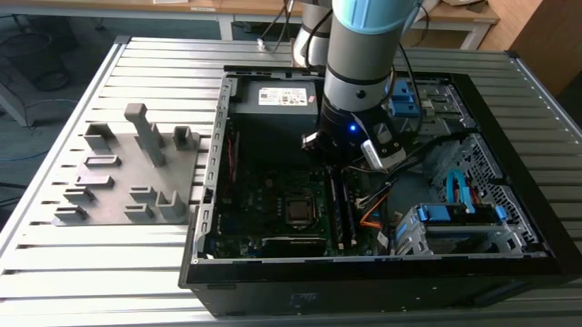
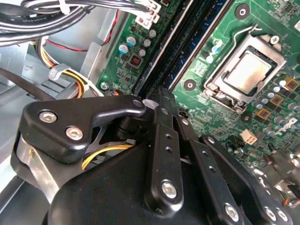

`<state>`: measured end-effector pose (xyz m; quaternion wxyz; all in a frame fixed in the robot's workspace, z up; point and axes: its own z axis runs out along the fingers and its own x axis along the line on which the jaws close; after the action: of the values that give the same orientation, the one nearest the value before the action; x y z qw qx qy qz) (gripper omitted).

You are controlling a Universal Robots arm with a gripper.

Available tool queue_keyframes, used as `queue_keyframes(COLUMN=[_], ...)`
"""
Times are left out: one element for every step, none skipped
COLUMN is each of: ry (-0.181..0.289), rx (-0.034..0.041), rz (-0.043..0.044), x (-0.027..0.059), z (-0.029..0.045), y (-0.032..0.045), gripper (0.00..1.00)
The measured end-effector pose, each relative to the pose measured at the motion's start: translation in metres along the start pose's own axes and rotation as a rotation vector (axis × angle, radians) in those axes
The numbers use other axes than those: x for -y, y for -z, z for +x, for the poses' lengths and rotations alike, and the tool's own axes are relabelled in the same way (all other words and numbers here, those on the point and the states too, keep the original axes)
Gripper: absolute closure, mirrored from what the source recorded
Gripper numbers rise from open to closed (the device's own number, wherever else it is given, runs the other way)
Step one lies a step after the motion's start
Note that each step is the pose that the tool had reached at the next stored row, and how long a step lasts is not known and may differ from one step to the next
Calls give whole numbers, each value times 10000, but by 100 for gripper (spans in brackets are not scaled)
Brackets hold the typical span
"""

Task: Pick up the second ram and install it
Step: 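Press down the second ram until it locks into place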

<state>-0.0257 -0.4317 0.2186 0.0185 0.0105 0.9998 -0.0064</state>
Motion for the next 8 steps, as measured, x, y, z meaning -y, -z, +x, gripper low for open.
queue_keyframes(ry=[-1, -1, -1, -1, -2, -3, -2, -1], rx=[1, 2, 2, 6, 14, 26, 25, 21], rz=[-3, -4, -6, -8, -15, -40, -23, -10], x=[-1, -1, -2, -2, -3, -6, -3, -1], z=[1, 1, 1, 1, 1, -2, -3, -3], y=[-10, -14, -16, -17, -8, 15, 58, 92], gripper=[90, 90, 90, 90, 90, 90, 90, 90])
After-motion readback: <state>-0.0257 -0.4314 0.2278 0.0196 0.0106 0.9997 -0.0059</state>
